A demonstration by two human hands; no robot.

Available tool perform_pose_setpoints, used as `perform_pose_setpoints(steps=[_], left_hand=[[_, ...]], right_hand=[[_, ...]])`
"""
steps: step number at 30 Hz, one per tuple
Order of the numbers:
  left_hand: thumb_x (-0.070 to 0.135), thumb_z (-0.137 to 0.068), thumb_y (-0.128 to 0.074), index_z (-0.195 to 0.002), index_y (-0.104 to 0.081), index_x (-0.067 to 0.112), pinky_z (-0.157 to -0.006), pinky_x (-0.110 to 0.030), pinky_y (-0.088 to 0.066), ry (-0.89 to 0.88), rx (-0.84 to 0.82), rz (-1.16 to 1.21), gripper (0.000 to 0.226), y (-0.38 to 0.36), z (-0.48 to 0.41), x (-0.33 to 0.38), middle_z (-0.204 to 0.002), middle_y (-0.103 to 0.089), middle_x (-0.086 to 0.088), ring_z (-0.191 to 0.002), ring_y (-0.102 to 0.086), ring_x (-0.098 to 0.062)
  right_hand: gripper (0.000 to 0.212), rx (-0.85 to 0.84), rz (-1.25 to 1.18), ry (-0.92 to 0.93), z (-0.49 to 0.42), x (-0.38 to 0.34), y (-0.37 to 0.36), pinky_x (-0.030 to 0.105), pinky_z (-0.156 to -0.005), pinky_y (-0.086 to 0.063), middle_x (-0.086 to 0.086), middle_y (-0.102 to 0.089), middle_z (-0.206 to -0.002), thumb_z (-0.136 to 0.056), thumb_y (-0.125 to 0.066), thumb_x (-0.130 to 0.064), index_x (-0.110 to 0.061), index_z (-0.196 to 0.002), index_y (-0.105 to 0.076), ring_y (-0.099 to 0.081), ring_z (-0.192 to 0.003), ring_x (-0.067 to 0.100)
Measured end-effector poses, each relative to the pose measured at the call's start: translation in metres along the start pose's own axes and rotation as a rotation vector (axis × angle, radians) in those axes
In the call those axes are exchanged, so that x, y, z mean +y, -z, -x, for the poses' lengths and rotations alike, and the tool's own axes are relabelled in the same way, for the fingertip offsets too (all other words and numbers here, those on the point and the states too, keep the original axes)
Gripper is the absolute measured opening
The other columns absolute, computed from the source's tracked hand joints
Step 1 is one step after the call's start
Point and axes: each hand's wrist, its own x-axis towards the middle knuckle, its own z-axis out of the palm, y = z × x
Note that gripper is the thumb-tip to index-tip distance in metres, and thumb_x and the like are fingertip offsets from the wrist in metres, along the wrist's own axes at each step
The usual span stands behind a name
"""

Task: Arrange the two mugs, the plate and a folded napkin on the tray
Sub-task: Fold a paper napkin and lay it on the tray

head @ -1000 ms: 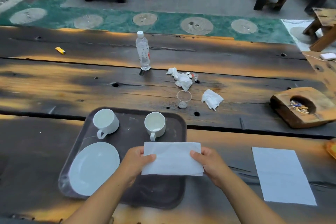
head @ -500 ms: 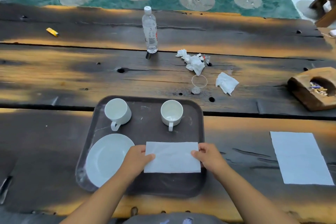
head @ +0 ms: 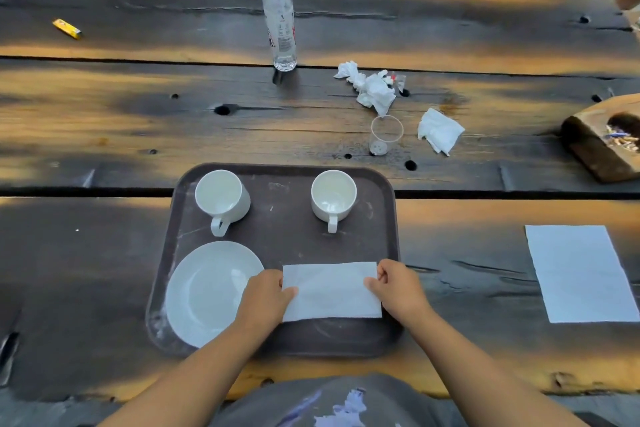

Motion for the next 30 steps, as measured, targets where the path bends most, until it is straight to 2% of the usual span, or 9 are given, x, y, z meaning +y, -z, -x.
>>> perform_pose_setpoints(steps=[4,8,12,18,24,30], left_hand=[[0.028,-0.090,-0.066,-0.063,-0.040,0.015,-0.053,-0.032,-0.039,0.015,0.017,-0.053,0.039,-0.006,-0.002,-0.003,-0.060,-0.053,-0.001,-0.060,-0.059,-0.026],[0.031,-0.091,-0.063,-0.067,-0.046,0.014,-0.054,-0.032,-0.042,0.028,0.013,-0.073,0.034,-0.009,-0.005,-0.004,-0.064,-0.058,-0.003,-0.060,-0.062,-0.025],[0.029,-0.091,-0.063,-0.062,-0.040,0.019,-0.049,-0.029,-0.037,0.017,0.030,-0.092,0.039,-0.009,-0.008,-0.002,-0.060,-0.052,0.001,-0.053,-0.054,-0.018],[0.027,-0.093,-0.060,-0.065,-0.038,0.016,-0.064,-0.037,-0.052,0.027,-0.003,-0.131,0.038,-0.008,-0.007,0.005,-0.075,-0.062,-0.010,-0.068,-0.066,-0.033],[0.026,-0.095,-0.058,-0.067,-0.038,0.020,-0.069,-0.037,-0.057,0.020,-0.016,-0.170,0.034,-0.005,-0.007,0.010,-0.079,-0.063,-0.006,-0.065,-0.062,-0.028],[0.026,-0.098,-0.054,-0.092,-0.053,0.012,-0.078,-0.041,-0.059,-0.001,-0.046,-0.219,0.015,-0.004,-0.008,0.011,-0.094,-0.070,-0.012,-0.074,-0.066,-0.032]], right_hand=[[0.034,0.013,0.080,-0.013,-0.001,-0.002,-0.004,0.035,-0.057,-0.029,0.001,-0.043,-0.063,-0.085,-0.063,-0.022,-0.018,-0.068,-0.034,-0.038,-0.061,0.020],[0.033,0.017,0.132,-0.024,-0.004,-0.002,-0.006,0.035,-0.057,-0.032,0.004,-0.048,-0.066,-0.086,-0.063,-0.025,-0.017,-0.069,-0.036,-0.044,-0.064,0.023],[0.033,0.000,0.183,-0.034,-0.008,-0.001,-0.007,0.034,-0.056,-0.033,0.000,-0.048,-0.065,-0.089,-0.062,-0.027,-0.018,-0.069,-0.037,-0.044,-0.062,0.020],[0.030,-0.012,0.248,-0.030,-0.010,-0.002,-0.008,0.030,-0.050,-0.030,-0.001,-0.048,-0.065,-0.088,-0.059,-0.023,-0.019,-0.068,-0.038,-0.045,-0.060,0.018],[0.030,0.005,0.295,-0.025,-0.007,-0.002,-0.010,0.029,-0.047,-0.029,-0.003,-0.048,-0.067,-0.090,-0.058,-0.024,-0.020,-0.069,-0.037,-0.048,-0.063,0.020],[0.024,0.020,0.334,-0.034,-0.007,-0.005,-0.011,0.027,-0.046,-0.029,-0.004,-0.048,-0.068,-0.092,-0.057,-0.023,-0.018,-0.075,-0.042,-0.044,-0.058,0.013]])
